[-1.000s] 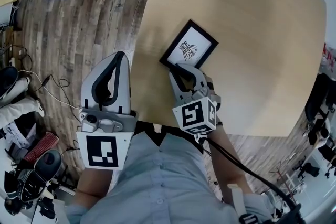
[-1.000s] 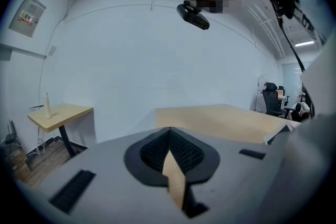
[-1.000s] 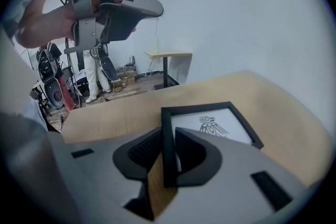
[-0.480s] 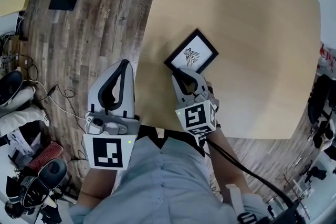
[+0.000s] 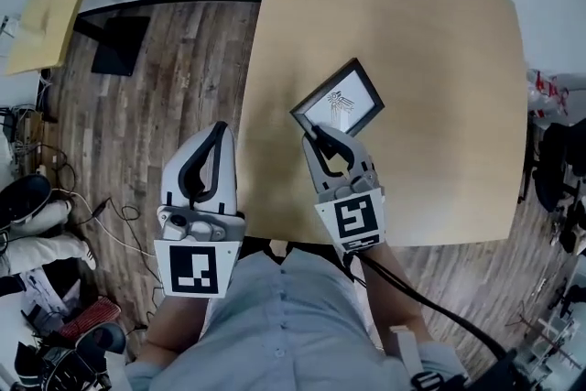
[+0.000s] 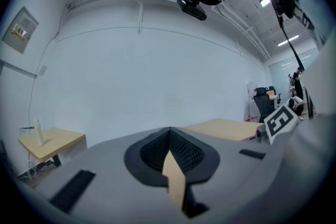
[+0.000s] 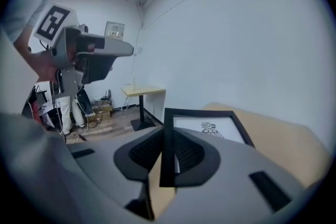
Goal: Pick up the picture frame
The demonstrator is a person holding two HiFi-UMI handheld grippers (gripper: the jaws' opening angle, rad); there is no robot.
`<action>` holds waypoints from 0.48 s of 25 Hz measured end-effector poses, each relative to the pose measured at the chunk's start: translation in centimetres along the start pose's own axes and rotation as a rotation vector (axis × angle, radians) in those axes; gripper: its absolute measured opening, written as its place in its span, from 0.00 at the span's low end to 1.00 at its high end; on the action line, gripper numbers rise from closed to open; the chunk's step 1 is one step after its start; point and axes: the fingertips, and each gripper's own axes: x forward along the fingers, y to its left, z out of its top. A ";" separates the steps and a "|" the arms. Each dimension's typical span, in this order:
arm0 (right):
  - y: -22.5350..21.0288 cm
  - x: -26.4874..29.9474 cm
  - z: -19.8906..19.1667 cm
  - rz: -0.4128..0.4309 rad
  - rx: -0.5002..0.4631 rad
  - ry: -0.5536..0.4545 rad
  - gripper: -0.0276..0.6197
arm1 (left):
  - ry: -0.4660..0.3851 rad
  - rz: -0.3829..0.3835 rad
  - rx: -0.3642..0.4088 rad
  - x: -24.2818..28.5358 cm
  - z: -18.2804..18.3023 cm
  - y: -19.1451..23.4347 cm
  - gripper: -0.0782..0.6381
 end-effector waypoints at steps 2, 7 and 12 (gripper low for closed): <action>-0.6 -1.3 3.6 -0.042 -0.007 -0.077 0.14 | -0.048 -0.021 0.005 -0.2 1.7 -0.3 0.11; -2.2 -6.7 13.0 -0.131 -0.021 -0.335 0.14 | -0.157 -0.061 0.015 -0.6 6.7 -2.1 0.11; -4.0 -12.1 18.1 -0.196 -0.013 -0.479 0.14 | -0.262 -0.103 0.055 -0.4 11.4 -5.8 0.11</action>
